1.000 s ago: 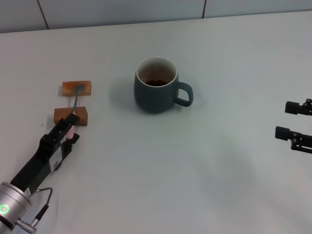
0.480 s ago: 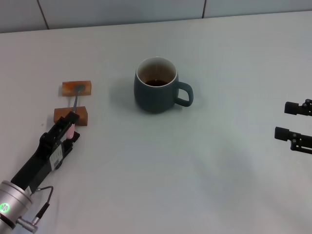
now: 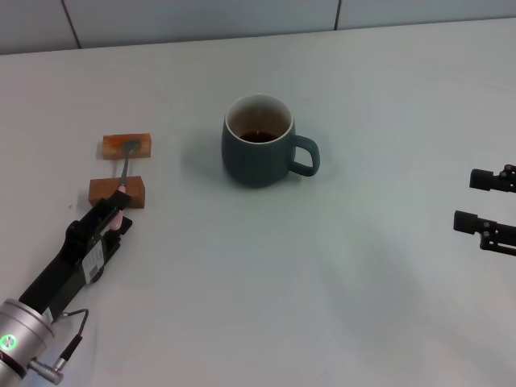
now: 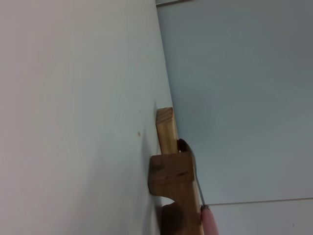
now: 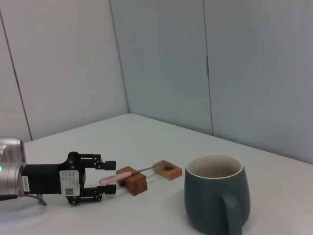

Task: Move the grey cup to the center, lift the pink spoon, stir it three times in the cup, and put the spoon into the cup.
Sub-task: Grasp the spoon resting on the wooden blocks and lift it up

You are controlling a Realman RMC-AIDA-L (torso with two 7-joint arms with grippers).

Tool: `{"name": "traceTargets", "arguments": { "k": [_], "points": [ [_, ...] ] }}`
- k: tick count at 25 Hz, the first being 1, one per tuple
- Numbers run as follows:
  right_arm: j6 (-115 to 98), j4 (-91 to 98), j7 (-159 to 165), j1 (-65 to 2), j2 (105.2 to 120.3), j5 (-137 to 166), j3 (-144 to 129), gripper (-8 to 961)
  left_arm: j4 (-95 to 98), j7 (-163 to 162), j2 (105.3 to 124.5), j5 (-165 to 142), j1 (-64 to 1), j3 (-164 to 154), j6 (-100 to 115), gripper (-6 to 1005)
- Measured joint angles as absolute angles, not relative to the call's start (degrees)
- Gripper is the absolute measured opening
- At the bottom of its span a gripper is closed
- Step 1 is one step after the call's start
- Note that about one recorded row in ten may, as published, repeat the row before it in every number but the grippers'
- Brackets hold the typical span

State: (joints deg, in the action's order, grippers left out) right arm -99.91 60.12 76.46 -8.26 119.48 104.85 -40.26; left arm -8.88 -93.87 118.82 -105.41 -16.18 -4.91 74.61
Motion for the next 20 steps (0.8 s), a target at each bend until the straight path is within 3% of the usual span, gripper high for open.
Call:
{"name": "traceTargets", "arguments": {
  "k": [9,20],
  "points": [
    [-99.9,60.1,76.1,-8.3,119.53,104.8,-40.3,681,-8.7,-95.1,118.82,-105.3,-16.7,-4.9,73.9,473],
    [-100.0,59.6,75.8,-8.4,119.53,104.8,-40.3,681,-8.8,-95.2,118.82,-105.3,-16.8,-4.4,73.8,448]
  ]
}}
